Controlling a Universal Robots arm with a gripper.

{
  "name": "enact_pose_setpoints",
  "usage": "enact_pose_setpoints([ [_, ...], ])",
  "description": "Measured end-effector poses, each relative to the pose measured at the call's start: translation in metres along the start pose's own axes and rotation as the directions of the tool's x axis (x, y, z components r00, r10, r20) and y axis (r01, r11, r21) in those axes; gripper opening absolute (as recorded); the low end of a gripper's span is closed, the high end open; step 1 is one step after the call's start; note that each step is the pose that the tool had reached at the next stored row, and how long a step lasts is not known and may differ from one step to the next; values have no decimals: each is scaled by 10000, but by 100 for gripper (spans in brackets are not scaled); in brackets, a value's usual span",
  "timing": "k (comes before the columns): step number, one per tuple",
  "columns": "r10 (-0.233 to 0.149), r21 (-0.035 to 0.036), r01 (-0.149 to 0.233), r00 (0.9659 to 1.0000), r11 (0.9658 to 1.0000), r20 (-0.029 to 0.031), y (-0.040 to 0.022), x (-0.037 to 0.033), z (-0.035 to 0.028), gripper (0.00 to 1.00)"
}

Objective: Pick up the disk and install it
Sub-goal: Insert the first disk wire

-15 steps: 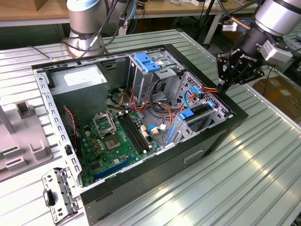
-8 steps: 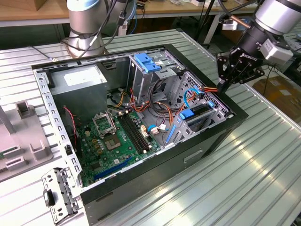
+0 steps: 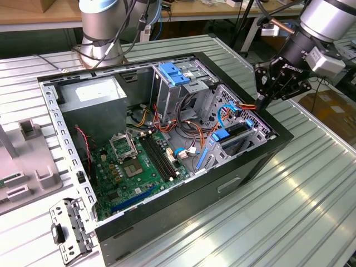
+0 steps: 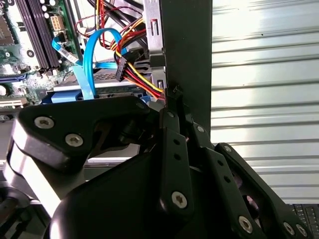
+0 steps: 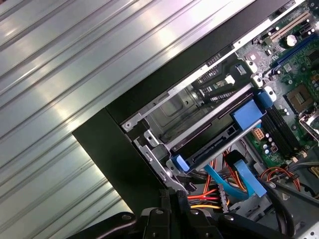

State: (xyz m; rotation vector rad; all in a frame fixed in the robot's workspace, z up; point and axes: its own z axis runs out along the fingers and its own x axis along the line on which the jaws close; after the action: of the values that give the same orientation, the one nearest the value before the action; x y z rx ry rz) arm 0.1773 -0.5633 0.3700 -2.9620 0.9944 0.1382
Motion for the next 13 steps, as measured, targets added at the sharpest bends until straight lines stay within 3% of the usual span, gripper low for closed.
enact_pose_setpoints([
  [13, 1, 1, -1, 10000, 10000, 0, 52, -64, 7, 17],
])
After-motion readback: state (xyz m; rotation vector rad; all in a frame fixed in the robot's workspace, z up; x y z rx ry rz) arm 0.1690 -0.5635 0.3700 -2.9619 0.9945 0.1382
